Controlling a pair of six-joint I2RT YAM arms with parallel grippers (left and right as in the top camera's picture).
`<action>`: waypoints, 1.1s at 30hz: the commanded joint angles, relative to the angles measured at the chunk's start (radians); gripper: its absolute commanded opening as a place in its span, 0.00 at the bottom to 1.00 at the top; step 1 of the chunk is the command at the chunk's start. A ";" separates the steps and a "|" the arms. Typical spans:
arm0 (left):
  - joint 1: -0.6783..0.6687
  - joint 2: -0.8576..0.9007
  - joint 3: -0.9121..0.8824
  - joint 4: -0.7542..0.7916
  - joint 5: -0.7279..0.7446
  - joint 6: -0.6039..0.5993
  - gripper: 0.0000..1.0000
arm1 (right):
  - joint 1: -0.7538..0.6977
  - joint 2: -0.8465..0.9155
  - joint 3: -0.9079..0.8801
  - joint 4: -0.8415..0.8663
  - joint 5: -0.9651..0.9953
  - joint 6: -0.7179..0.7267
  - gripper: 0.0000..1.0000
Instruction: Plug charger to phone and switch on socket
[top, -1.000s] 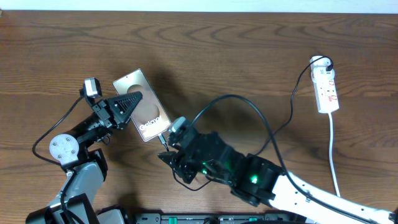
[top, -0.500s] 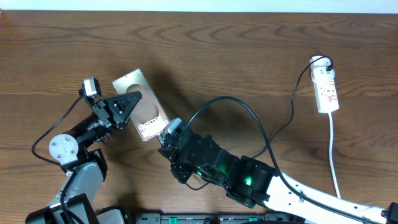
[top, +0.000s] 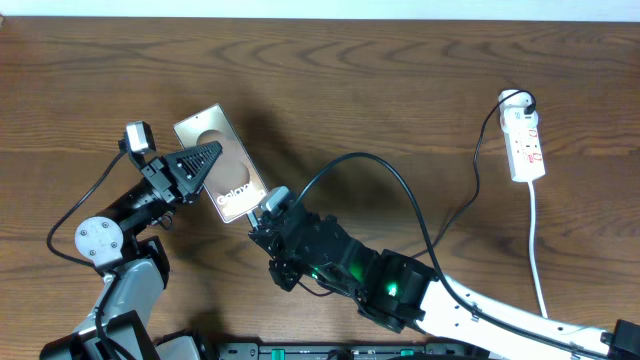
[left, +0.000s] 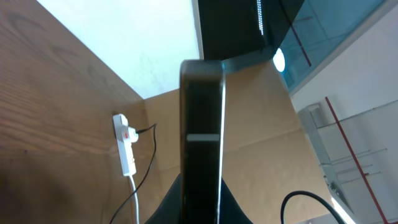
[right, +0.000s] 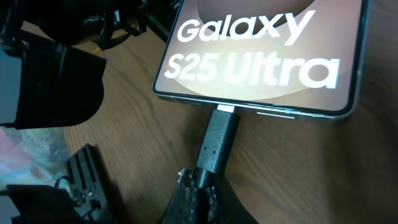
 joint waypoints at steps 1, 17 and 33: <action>-0.018 -0.008 0.006 0.027 0.115 0.021 0.07 | 0.002 0.006 0.018 0.076 0.089 -0.009 0.01; -0.018 -0.008 0.006 0.027 0.158 0.058 0.07 | -0.038 0.006 0.040 0.187 0.089 -0.031 0.01; -0.018 -0.008 0.006 0.023 -0.018 0.100 0.07 | -0.038 -0.065 0.040 -0.039 -0.067 -0.013 0.37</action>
